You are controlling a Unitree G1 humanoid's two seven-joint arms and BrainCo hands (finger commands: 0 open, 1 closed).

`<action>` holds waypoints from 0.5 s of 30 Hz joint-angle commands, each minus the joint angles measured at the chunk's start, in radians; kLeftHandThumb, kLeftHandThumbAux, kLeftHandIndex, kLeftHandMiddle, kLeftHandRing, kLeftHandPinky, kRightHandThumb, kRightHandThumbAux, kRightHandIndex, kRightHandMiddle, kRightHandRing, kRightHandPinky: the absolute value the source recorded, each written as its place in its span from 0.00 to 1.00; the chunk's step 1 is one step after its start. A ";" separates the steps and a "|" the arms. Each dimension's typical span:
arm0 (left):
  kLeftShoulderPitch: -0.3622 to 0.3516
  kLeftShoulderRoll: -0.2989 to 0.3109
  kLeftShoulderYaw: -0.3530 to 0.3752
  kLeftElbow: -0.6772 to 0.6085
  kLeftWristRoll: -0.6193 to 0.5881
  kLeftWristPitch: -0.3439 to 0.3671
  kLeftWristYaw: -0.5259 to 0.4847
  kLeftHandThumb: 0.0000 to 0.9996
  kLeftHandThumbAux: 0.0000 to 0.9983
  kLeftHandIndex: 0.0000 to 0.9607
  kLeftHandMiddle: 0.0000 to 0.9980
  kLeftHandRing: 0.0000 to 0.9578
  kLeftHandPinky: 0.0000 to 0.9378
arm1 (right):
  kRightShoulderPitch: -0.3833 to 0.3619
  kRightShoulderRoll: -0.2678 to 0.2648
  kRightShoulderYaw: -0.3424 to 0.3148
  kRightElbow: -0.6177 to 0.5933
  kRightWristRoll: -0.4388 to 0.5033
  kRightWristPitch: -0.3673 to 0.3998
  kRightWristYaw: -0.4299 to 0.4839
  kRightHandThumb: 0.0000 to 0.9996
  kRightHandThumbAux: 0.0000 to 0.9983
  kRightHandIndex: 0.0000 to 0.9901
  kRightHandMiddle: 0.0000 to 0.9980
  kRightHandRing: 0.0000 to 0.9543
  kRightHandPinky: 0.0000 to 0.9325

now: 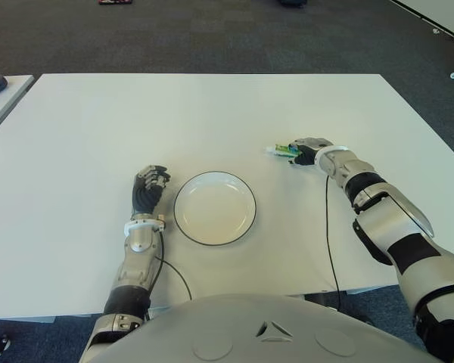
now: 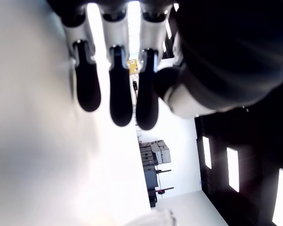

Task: Put the toothpaste on the table into the plate.

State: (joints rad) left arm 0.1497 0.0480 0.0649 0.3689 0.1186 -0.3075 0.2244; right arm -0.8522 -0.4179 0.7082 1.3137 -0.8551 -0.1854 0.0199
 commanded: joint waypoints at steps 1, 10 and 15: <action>0.049 0.001 0.003 0.011 0.002 0.054 -0.007 0.70 0.72 0.44 0.51 0.52 0.52 | 0.022 0.017 0.013 0.018 -0.011 0.026 -0.009 0.56 0.24 0.00 0.00 0.00 0.00; 0.075 0.007 -0.002 -0.034 0.012 0.067 -0.008 0.70 0.72 0.45 0.52 0.53 0.52 | 0.025 0.036 0.025 0.028 -0.015 0.065 -0.024 0.58 0.27 0.00 0.00 0.00 0.00; 0.087 0.006 -0.001 -0.052 0.014 0.069 -0.002 0.70 0.72 0.45 0.52 0.54 0.53 | 0.031 0.048 0.037 0.041 -0.023 0.082 -0.036 0.58 0.30 0.00 0.00 0.00 0.00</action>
State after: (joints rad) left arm 0.2034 0.0545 0.0641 0.3019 0.1239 -0.2881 0.2244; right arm -0.8481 -0.3857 0.7301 1.3359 -0.8620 -0.1250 -0.0226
